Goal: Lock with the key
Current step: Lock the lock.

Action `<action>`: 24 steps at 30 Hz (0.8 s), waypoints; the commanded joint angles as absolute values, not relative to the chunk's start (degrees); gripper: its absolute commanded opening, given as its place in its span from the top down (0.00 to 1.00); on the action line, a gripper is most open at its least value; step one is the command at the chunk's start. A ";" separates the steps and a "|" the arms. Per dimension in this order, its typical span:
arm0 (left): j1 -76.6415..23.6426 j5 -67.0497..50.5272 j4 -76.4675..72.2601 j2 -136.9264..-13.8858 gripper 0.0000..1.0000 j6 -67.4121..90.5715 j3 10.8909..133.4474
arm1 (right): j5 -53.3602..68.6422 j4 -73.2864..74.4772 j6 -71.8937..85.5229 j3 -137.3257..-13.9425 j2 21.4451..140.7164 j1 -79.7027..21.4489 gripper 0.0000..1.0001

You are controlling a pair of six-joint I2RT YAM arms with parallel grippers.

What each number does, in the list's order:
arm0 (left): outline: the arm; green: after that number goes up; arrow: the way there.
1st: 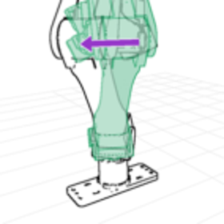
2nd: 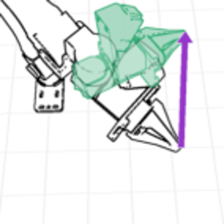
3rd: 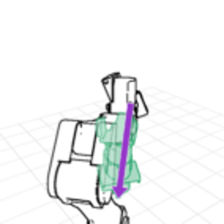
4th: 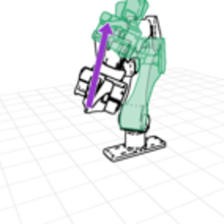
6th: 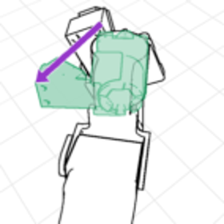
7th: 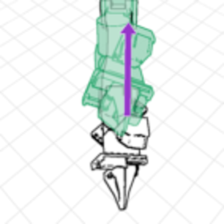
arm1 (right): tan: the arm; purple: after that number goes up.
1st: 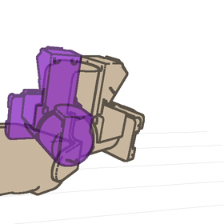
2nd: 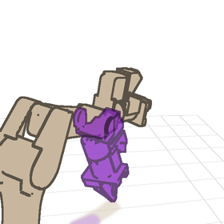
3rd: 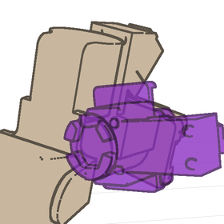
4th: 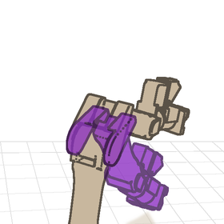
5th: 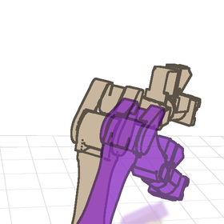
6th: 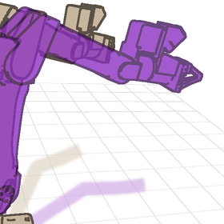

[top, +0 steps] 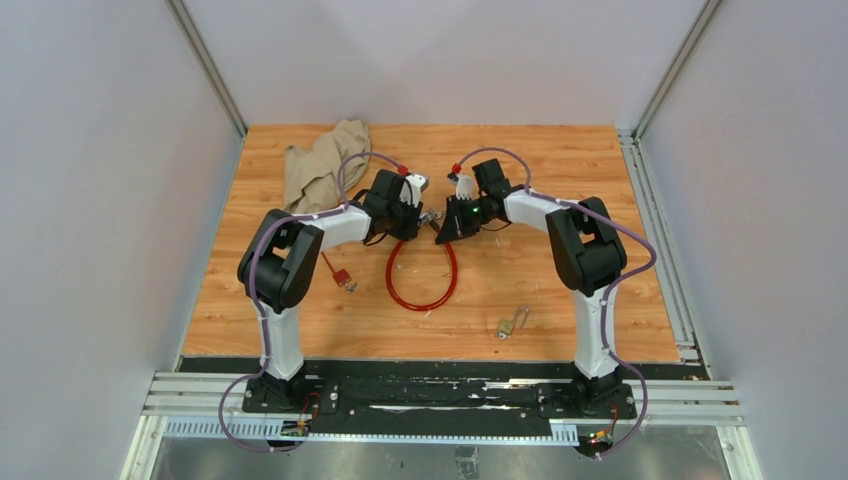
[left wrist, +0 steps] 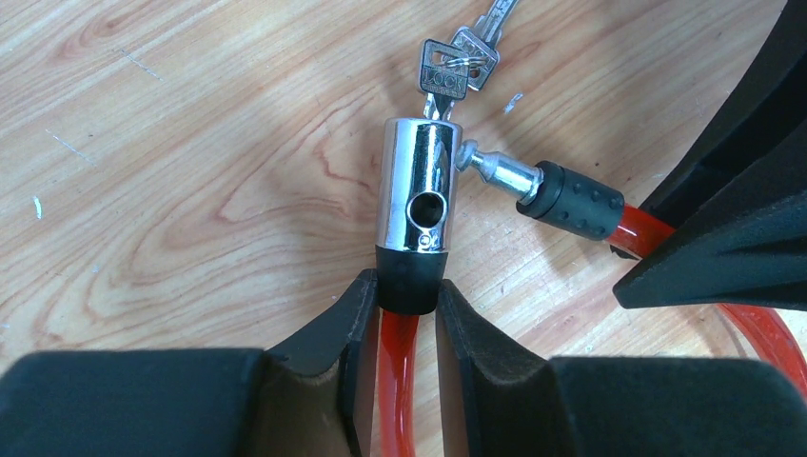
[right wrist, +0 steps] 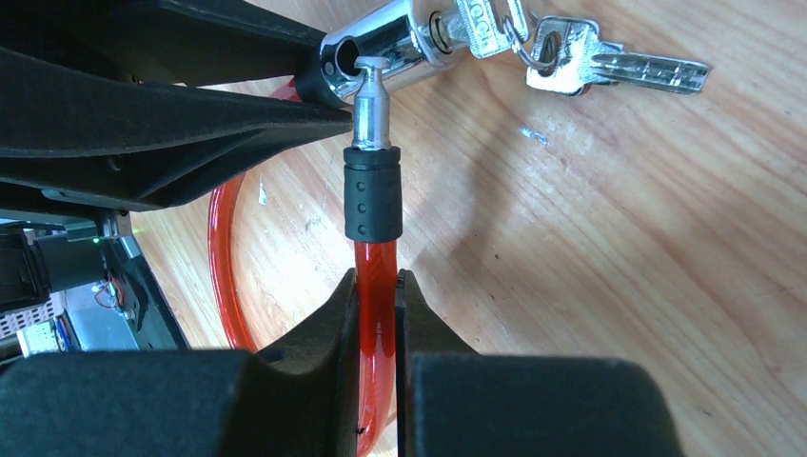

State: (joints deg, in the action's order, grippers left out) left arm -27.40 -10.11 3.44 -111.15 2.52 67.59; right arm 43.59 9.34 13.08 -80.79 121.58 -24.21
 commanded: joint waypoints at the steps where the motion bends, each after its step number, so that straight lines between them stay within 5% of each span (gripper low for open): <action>1: -27.42 -11.74 4.16 -111.36 0.90 2.63 68.53 | 46.44 9.23 13.82 -82.72 122.77 -24.82 0.99; 24: -27.42 -9.87 5.36 -111.65 0.90 1.99 69.79 | 49.20 15.66 12.84 -85.35 126.04 -26.04 0.99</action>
